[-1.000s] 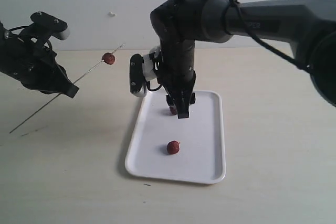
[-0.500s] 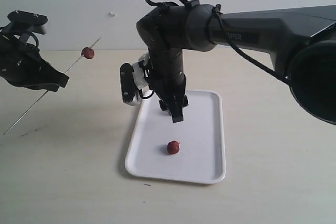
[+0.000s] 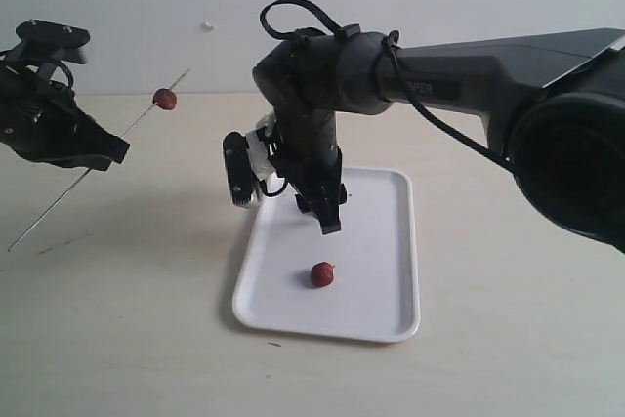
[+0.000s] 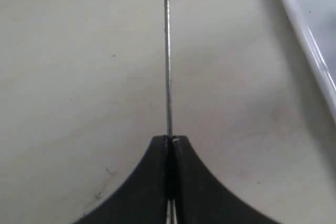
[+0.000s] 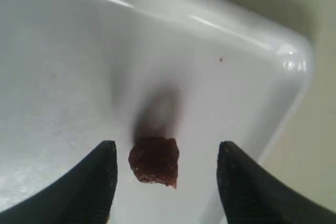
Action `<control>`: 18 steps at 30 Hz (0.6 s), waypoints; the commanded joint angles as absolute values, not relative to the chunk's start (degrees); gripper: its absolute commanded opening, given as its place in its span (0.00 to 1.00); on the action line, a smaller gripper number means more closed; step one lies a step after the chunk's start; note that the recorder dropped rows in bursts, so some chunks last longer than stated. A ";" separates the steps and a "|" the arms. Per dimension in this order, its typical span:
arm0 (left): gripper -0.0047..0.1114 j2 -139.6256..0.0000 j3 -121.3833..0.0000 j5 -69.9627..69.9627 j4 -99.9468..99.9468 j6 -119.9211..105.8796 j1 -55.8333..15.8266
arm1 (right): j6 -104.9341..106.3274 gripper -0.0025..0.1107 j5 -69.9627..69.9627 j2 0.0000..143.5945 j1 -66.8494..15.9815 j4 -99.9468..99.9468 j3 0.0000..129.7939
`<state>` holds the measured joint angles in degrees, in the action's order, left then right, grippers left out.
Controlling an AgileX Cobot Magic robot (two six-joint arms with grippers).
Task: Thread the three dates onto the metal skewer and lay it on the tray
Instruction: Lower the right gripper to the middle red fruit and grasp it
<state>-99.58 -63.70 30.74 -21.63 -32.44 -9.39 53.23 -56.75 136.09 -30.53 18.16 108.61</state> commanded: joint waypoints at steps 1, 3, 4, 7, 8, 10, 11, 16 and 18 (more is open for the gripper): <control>0.04 -99.06 -63.97 30.75 -21.64 -32.07 -9.25 | 52.16 0.51 -55.99 137.01 -30.60 19.02 109.08; 0.04 -99.06 -63.97 30.75 -21.64 -32.07 -9.25 | 51.44 0.51 -56.16 137.40 -30.60 19.47 109.08; 0.04 -99.06 -63.97 30.75 -21.64 -32.07 -9.25 | 50.84 0.51 -56.16 137.80 -30.60 20.00 109.08; 0.04 -99.06 -63.97 30.75 -21.64 -32.07 -9.25 | 50.70 0.51 -56.16 138.46 -30.60 21.20 109.08; 0.04 -99.06 -63.97 30.75 -21.64 -32.07 -9.25 | 50.70 0.51 -56.16 138.65 -30.60 21.20 109.08; 0.04 -99.06 -63.97 30.75 -21.64 -32.07 -9.25 | 50.29 0.51 -56.16 138.78 -30.60 21.32 109.08; 0.04 -99.06 -63.97 30.75 -21.64 -32.07 -9.25 | 49.76 0.51 -56.16 138.82 -30.60 21.32 109.08; 0.04 -99.06 -63.97 30.74 -21.64 -32.29 -9.25 | 49.34 0.51 -57.36 138.82 -30.60 21.45 109.08; 0.04 -99.06 -63.97 30.74 -21.64 -32.29 -9.25 | 49.34 0.51 -57.66 138.82 -30.60 21.45 109.08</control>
